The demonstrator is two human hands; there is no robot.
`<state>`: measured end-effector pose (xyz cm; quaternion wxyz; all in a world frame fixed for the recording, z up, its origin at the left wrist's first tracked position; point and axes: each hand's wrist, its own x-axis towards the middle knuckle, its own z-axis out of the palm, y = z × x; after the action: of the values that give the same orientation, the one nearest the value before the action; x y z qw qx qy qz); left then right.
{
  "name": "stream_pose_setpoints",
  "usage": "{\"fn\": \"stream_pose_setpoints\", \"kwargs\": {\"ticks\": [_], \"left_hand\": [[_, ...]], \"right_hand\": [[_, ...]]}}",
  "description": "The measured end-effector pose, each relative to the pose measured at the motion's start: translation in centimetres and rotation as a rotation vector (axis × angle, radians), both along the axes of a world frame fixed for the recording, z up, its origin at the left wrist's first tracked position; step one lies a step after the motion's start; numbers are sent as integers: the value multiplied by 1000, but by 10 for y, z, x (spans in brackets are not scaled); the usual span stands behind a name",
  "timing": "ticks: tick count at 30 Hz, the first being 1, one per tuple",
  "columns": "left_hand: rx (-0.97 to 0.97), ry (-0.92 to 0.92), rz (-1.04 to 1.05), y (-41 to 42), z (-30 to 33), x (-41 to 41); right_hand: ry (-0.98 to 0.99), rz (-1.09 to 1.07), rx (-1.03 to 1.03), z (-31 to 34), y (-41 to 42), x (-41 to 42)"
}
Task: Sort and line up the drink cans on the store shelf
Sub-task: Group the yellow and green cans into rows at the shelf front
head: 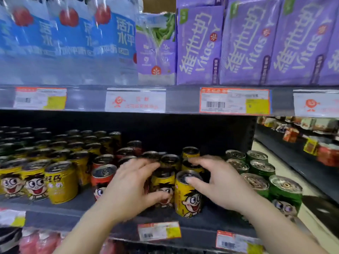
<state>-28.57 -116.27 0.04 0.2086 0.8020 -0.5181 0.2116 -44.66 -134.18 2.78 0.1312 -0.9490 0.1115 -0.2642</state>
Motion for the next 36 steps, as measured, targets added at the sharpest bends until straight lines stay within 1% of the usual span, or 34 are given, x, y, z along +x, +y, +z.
{"fn": "stream_pose_setpoints", "kwargs": {"ticks": [2, 4, 6, 7, 8, 10, 11, 13, 16, 18, 20, 25, 28, 30, 32, 35, 36], "left_hand": [[123, 2, 24, 11, 9, 20], [243, 41, 9, 15, 17, 32], [378, 53, -63, 15, 24, 34], [423, 69, -116, 16, 28, 33], [437, 124, -167, 16, 31, 35], [382, 278, -245, 13, 41, 44], [323, 302, -266, 9, 46, 52], [238, 280, -248, -6, 54, 71], [314, 305, -196, -28, 59, 92], [374, 359, -188, -36, 56, 103], [378, 404, -175, -40, 51, 110], [273, 460, -194, -38, 44, 108], [181, 506, -190, -21, 45, 94], [125, 416, -229, -2, 42, 75], [87, 264, -286, 14, 31, 50], [-9, -6, -245, 21, -4, 14], [-37, -41, -220, 18, -17, 6]], "right_hand": [[8, -25, -23, -7, 13, 15], [43, -76, -55, -14, 26, 22], [76, -125, -81, -23, 36, 24], [84, -143, -88, -28, 39, 25], [87, -159, -92, -30, 43, 25], [79, -194, -104, -31, 47, 25], [72, -215, -116, -31, 49, 27], [64, -256, -156, -33, 54, 32], [21, -300, -262, -44, 62, 41], [-13, -302, -289, -51, 64, 44], [-44, -297, -294, -53, 61, 44], [-16, -283, -335, -50, 58, 43], [18, -233, -261, -38, 56, 39], [2, -164, -221, -26, 52, 37], [-62, -115, -202, -15, 44, 40], [-112, -111, -223, 0, 25, 52], [-104, -104, -230, 4, 19, 57]]}}
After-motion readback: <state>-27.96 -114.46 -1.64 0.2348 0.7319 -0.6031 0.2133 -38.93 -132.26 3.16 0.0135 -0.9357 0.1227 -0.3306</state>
